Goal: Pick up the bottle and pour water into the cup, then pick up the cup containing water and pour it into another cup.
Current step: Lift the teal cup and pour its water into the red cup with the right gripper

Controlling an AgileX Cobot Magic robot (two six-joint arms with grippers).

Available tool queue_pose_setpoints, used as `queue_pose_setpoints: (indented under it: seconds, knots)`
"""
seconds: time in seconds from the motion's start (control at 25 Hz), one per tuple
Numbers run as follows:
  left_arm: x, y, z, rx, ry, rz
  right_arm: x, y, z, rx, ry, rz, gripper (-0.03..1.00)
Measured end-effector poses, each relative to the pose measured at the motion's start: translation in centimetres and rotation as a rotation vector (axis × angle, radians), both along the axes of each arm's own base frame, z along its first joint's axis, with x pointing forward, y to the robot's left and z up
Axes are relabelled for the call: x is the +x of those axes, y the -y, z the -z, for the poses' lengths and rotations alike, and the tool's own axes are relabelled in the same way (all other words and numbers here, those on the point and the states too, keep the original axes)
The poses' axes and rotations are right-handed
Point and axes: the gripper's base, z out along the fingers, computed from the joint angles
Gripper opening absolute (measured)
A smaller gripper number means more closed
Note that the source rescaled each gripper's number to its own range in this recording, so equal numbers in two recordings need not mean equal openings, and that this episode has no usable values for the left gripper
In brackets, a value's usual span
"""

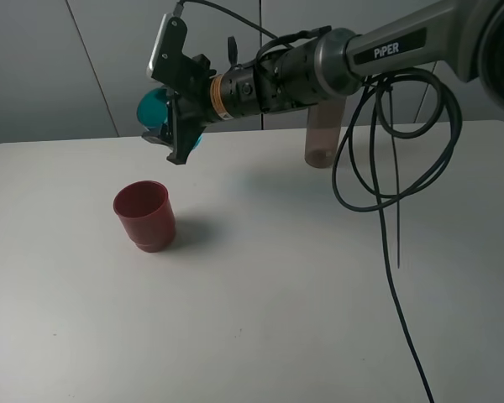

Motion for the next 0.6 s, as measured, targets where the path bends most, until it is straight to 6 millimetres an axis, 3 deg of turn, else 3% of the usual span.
queue_pose_setpoints:
  seconds: [0.6]
  knots:
    - [0.0,0.0,0.0,0.0,0.0,0.0,-0.9,-1.0,0.2,-0.1,0.218,-0.154,0.09]
